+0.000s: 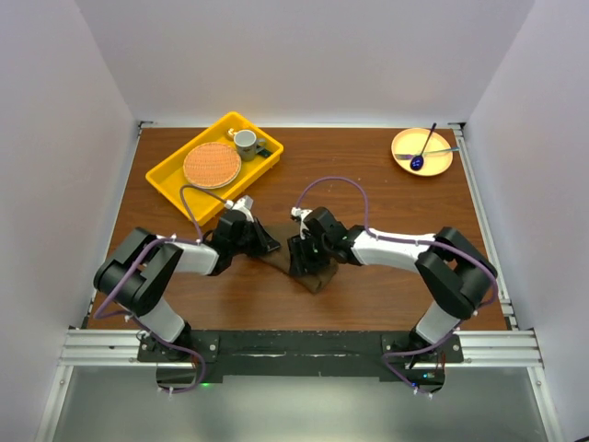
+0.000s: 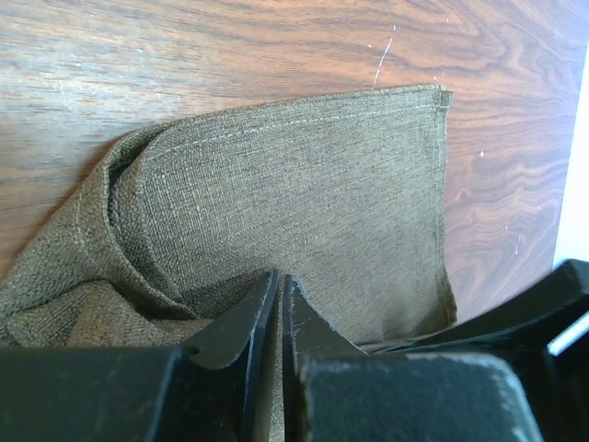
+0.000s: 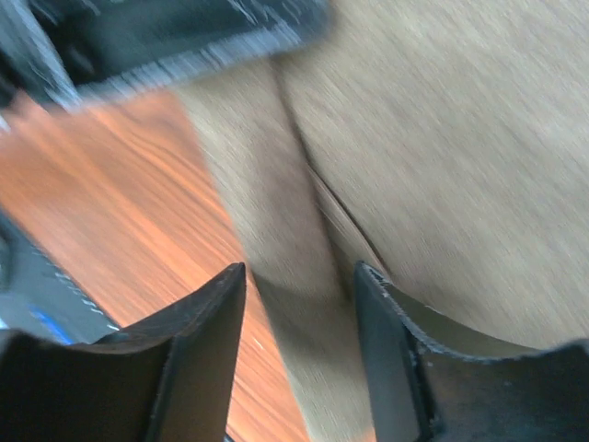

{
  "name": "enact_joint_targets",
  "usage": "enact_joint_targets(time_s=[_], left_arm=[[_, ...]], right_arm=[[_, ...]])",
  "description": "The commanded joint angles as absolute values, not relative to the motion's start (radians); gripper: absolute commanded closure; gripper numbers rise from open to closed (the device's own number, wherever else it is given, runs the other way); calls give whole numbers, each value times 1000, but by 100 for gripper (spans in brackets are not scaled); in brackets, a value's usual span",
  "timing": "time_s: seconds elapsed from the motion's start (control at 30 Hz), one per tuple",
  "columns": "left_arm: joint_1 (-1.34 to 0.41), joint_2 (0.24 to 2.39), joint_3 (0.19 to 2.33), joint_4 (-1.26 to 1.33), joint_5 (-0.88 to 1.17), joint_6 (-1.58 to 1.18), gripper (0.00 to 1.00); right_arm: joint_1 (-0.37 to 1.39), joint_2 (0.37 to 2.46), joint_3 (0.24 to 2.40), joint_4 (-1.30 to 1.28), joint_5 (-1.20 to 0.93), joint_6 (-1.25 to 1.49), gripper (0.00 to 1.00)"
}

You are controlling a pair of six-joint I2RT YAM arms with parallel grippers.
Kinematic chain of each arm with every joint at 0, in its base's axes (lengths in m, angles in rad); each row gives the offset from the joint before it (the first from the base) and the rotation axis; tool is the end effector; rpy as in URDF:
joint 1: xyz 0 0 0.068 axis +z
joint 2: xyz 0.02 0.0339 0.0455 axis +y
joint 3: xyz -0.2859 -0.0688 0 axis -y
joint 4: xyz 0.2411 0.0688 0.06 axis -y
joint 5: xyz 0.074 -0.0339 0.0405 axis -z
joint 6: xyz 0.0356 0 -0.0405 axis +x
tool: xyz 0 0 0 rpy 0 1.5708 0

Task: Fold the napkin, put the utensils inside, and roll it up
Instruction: Roll the napkin with the utensil

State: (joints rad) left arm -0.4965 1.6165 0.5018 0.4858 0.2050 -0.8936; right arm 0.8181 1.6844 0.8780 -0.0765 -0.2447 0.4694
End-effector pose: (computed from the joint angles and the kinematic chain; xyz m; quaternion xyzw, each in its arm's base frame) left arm 0.2437 -0.1403 0.1450 -0.1293 0.8782 -0.3591 0.2882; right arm 0.2203 0.2478 0.1812 -0.2026 0.9131 0.2928 0.1987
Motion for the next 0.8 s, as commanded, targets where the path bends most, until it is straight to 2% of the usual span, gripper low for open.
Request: enact_joint_targets(time_s=[0.0, 0.17, 0.43, 0.53, 0.63, 0.67, 0.77], left_arm=[[-479, 1654, 480, 454, 149, -833, 90], [-479, 1660, 477, 460, 147, -830, 91], [-477, 1672, 480, 456, 150, -819, 93], [-477, 1681, 491, 445, 158, -816, 95], [-476, 1692, 503, 437, 172, -822, 95], [-477, 1693, 508, 433, 173, -827, 96], [-476, 1703, 518, 419, 181, -830, 96]], right_arm=[[847, 1606, 907, -382, -74, 396, 42], [888, 1582, 882, -394, 27, 391, 39], [905, 1598, 879, -391, 143, 339, 44], [966, 1543, 931, -403, 215, 289, 40], [1049, 1506, 974, -384, 317, 217, 30], [1063, 1505, 980, -370, 336, 198, 23], [1091, 1528, 983, -286, 363, 121, 20]])
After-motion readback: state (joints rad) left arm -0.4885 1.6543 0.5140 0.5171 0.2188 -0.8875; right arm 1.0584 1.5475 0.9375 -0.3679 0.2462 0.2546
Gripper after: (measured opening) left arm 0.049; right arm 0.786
